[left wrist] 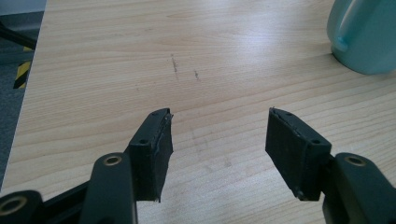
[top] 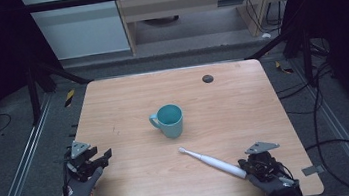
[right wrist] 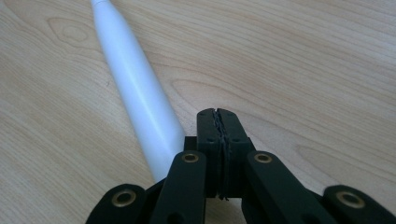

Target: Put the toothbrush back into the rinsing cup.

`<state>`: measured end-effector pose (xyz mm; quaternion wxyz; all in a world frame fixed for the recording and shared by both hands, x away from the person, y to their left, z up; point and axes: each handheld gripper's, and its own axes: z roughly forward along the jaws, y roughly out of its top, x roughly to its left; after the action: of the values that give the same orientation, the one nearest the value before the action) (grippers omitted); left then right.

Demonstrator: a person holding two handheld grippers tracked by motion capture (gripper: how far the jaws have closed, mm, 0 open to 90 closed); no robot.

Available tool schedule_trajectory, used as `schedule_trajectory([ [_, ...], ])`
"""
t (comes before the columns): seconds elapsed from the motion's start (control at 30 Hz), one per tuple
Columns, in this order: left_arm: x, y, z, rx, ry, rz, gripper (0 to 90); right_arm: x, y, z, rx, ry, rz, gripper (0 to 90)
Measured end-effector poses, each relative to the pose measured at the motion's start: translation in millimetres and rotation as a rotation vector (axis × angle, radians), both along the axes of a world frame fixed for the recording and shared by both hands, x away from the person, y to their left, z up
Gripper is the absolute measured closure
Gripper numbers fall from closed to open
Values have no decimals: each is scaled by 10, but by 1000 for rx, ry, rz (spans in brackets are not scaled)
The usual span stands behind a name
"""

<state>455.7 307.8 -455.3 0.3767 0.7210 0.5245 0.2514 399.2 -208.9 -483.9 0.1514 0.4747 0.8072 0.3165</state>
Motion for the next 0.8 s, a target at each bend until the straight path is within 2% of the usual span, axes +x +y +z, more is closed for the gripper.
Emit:
schedule_trajectory([
  [0.4,4,1,-1,-2,1,-1,401,-32,43,-6,-4,5,12,870],
  [0.67,3,16,43,-2,-22,14,382,27,-51,134,-4,-60,-24,784],
  [0.8,20,23,24,1,-12,14,374,91,-60,202,1,-72,-30,712],
])
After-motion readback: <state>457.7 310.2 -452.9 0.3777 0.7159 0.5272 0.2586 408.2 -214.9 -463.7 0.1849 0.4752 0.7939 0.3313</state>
